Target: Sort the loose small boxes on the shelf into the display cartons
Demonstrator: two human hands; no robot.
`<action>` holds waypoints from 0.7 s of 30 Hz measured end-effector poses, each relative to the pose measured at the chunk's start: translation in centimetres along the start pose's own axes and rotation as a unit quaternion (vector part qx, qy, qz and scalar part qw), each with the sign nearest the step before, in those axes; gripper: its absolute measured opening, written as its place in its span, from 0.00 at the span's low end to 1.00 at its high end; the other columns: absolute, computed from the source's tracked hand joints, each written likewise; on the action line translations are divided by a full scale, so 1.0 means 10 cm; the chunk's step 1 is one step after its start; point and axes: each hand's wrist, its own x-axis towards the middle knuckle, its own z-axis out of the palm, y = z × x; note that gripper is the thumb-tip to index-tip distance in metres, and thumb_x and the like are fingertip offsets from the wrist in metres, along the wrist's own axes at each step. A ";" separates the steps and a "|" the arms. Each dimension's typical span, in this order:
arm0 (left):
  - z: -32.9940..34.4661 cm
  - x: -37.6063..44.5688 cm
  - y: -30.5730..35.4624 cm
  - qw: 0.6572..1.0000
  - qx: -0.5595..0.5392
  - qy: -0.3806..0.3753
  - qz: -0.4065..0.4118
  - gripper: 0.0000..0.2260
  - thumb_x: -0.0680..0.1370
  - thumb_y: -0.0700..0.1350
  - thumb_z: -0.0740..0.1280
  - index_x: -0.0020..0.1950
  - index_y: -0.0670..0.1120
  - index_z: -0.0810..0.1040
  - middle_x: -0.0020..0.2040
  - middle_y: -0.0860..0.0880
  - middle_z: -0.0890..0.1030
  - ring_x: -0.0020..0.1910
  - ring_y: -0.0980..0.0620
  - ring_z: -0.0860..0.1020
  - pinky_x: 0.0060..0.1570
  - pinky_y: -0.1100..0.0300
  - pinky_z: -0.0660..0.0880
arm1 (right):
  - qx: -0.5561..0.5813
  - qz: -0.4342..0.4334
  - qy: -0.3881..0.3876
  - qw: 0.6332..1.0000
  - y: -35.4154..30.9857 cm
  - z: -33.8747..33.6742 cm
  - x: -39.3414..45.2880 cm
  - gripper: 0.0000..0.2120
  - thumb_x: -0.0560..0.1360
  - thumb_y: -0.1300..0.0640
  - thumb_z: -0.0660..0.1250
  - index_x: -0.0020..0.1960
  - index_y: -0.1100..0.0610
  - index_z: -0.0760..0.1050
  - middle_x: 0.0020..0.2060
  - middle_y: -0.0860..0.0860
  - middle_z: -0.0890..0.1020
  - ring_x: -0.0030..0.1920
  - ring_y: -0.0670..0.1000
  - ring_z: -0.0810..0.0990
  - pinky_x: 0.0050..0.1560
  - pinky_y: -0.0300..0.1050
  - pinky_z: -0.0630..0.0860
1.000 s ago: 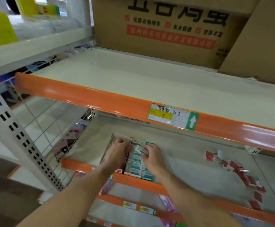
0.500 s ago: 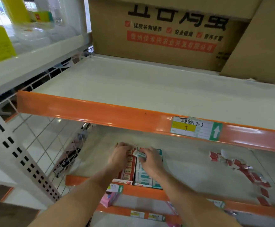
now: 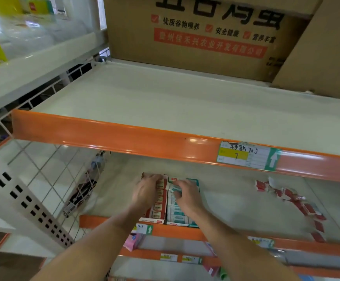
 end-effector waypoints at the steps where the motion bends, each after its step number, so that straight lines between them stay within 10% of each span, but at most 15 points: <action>1: 0.01 0.00 0.00 1.000 -0.001 0.000 -0.001 0.18 0.78 0.40 0.61 0.65 0.56 0.74 0.59 0.54 0.79 0.54 0.54 0.76 0.58 0.55 0.74 | 0.000 0.000 0.000 1.000 0.01 0.00 -0.02 0.17 0.80 0.56 0.65 0.68 0.52 0.75 0.62 0.47 0.75 0.65 0.49 0.71 0.67 0.45 0.69; 21: 0.17 -0.47 0.38 0.999 0.017 0.037 -0.033 0.14 0.79 0.45 0.63 0.64 0.52 0.77 0.60 0.50 0.75 0.57 0.47 0.75 0.50 0.53 0.76 | -0.023 -0.082 -0.020 0.996 0.38 -0.13 -0.45 0.18 0.79 0.58 0.66 0.69 0.52 0.73 0.63 0.48 0.73 0.66 0.48 0.70 0.66 0.39 0.67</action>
